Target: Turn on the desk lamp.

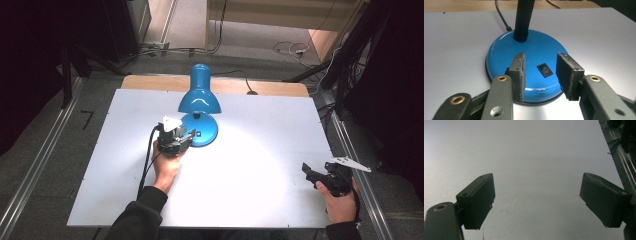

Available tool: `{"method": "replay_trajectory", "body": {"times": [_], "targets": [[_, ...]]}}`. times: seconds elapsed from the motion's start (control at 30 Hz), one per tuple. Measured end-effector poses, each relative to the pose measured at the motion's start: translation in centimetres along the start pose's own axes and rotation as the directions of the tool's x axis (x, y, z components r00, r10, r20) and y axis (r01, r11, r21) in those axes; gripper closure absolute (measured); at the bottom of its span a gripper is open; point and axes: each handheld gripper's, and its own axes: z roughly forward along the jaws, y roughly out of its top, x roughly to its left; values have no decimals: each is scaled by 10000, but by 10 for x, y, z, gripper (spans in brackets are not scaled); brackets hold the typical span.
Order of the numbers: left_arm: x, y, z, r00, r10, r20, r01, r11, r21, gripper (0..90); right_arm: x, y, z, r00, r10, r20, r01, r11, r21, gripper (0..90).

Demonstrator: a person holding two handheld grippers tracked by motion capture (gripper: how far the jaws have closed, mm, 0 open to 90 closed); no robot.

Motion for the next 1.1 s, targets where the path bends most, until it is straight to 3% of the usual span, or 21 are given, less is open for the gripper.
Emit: {"method": "replay_trajectory", "body": {"times": [0.17,0.33,0.8,1.1], "targets": [[5,-4,-6,9999,-134,17,134,9998,126,460,0,0,0,10000,-22,29,22,10000,-8,117],[10,-9,-13,9997,-198,109,196,9997,173,402,0,0,0,10000,-5,52,5,10000,5,117],[26,-24,-34,9998,-187,58,185,9996,197,344,1,0,-1,10000,-11,36,11,10000,8,117],[29,-25,-43,9996,-238,-146,237,9997,-27,321,0,0,-1,10000,26,21,-26,10000,-8,117]]}}
